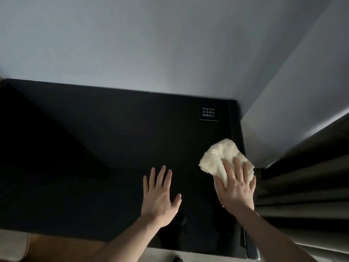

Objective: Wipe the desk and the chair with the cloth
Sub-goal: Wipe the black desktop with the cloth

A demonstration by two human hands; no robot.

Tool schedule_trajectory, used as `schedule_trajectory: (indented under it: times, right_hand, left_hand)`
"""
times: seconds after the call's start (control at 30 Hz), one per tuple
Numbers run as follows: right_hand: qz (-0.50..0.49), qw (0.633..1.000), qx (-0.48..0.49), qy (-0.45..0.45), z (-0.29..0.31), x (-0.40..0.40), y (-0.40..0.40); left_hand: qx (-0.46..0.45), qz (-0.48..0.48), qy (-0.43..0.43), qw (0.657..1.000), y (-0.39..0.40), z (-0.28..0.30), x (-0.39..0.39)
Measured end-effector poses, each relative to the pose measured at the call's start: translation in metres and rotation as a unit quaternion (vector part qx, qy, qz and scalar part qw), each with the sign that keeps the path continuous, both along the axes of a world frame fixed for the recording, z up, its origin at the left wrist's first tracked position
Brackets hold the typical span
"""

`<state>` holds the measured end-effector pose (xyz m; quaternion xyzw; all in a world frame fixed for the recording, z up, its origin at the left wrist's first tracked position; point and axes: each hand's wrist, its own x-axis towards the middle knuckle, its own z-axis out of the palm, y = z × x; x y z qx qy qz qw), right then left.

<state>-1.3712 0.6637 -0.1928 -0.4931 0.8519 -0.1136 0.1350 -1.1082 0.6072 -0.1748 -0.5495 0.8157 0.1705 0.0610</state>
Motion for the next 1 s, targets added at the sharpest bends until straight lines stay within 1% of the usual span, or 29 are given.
schedule_trajectory:
  times: [0.07, 0.17, 0.23, 0.33, 0.4, 0.6, 0.73, 0.9, 1.0]
  right_hand:
    - [-0.028, 1.0, 0.0, -0.014, -0.001, 0.002, 0.018]
    - [-0.07, 0.997, 0.001, -0.026, -0.003, 0.018, 0.04]
    - [-0.101, 0.994, -0.004, -0.029, -0.005, 0.034, 0.049]
    - [-0.148, 0.988, -0.006, -0.047, -0.005, 0.069, 0.049]
    - [-0.159, 0.985, -0.012, -0.058, -0.004, 0.096, 0.043]
    - [-0.104, 0.993, -0.011, -0.058, -0.009, 0.172, 0.02]
    - [-0.073, 0.996, -0.012, -0.045, -0.011, 0.227, 0.002]
    - [-0.076, 0.996, -0.015, -0.038, -0.012, 0.292, -0.034]
    - [-0.073, 0.997, -0.011, -0.028, -0.01, 0.337, -0.061]
  left_hand:
    - [0.009, 0.01, 0.001, 1.0, 0.005, 0.0, -0.005]
    - [0.009, -0.014, 0.01, 1.0, 0.011, -0.005, 0.017]
    - [0.004, -0.023, 0.012, 1.0, 0.013, -0.008, 0.045]
    - [-0.007, -0.004, 0.005, 1.0, 0.014, -0.011, 0.1]
    - [-0.018, 0.011, -0.003, 1.0, 0.015, -0.013, 0.145]
    - [-0.018, 0.128, -0.025, 0.991, 0.009, -0.015, 0.275]
    - [-0.027, 0.111, -0.028, 0.993, -0.006, -0.016, 0.349]
    - [-0.06, 0.221, -0.017, 0.973, -0.052, -0.012, 0.448]
    - [-0.072, 0.253, -0.021, 0.965, -0.083, -0.012, 0.518]
